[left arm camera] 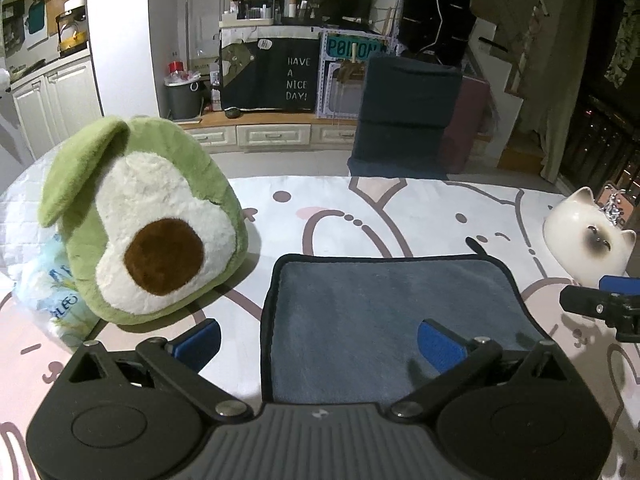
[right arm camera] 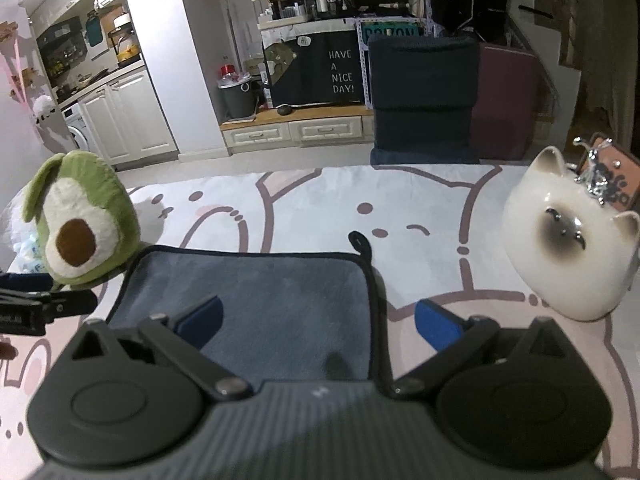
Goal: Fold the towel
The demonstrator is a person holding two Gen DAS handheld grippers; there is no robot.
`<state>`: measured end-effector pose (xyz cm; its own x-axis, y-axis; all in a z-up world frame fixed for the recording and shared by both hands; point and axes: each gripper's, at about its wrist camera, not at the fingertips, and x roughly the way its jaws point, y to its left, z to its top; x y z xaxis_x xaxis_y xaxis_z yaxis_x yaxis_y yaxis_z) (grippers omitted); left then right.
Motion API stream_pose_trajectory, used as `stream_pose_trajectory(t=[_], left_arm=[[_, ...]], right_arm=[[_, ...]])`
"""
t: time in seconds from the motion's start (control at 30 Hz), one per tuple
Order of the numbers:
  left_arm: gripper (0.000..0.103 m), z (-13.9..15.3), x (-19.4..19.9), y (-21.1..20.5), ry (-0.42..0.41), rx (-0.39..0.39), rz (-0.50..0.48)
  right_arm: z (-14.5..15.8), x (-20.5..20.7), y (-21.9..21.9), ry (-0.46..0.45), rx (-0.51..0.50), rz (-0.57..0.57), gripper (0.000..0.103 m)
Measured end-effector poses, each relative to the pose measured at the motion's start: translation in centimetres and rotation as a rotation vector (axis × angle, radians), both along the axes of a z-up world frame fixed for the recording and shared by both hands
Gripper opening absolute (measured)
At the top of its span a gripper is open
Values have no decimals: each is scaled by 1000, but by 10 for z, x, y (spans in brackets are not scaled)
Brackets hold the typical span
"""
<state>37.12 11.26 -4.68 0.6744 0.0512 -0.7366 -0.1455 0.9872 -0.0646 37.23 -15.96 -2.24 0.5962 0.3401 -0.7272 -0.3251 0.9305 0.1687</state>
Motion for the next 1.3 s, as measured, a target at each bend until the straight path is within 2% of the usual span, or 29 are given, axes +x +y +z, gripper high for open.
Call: stream_pose_trajectory(t=[0.8,1.3], left_arm=[[103,53,-81,-42,-69,38,-18],[103,65,-136,-54,-89,40,-11]], right_arm=[[52,-86,-19,-59,9,7,103],[66,-138,-37,-93,2,8,103]])
